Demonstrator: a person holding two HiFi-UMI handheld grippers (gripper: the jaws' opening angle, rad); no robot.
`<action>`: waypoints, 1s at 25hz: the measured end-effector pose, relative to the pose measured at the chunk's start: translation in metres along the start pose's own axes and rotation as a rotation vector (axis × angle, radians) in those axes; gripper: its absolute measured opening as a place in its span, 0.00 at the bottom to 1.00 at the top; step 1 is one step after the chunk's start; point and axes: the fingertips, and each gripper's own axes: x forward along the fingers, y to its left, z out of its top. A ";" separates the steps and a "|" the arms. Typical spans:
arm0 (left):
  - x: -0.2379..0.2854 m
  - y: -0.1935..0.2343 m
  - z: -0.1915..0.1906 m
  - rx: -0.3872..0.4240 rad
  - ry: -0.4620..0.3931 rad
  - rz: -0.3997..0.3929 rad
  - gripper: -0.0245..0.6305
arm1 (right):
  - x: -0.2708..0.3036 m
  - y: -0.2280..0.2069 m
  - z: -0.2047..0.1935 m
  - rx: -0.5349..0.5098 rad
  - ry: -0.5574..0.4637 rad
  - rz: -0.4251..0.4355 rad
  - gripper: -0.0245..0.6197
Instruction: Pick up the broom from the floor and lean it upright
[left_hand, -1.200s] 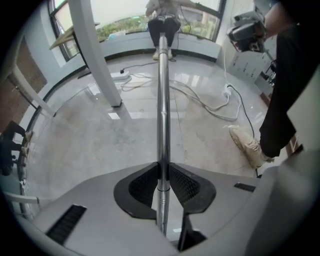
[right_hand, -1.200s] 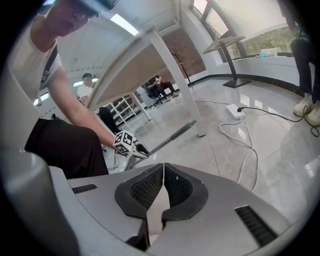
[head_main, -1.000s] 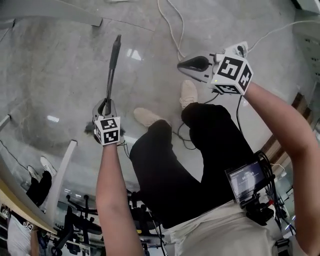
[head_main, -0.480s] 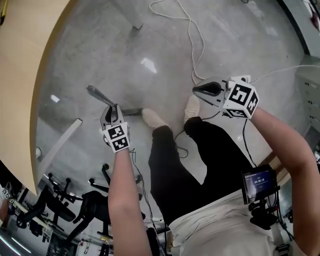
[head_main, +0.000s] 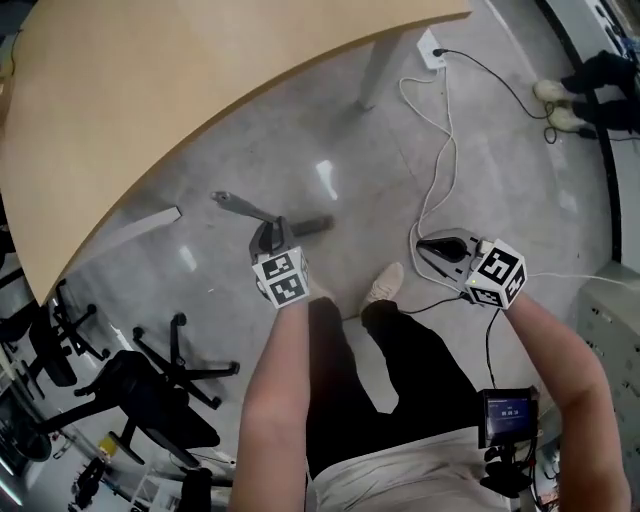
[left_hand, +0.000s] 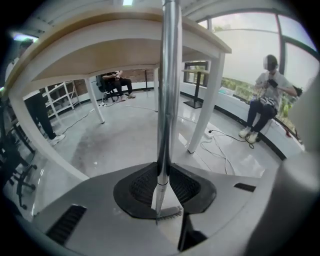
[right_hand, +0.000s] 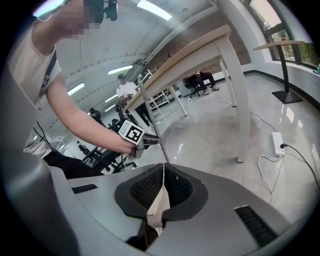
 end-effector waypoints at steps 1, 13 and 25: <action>-0.001 0.001 -0.002 -0.038 0.008 0.015 0.15 | 0.005 0.003 0.002 -0.006 0.008 0.007 0.07; 0.002 -0.004 0.009 -0.187 0.098 0.042 0.15 | 0.011 -0.011 0.020 0.019 0.006 0.002 0.07; 0.038 0.033 0.034 -0.249 0.050 0.075 0.15 | 0.012 -0.013 0.018 0.024 0.033 -0.023 0.07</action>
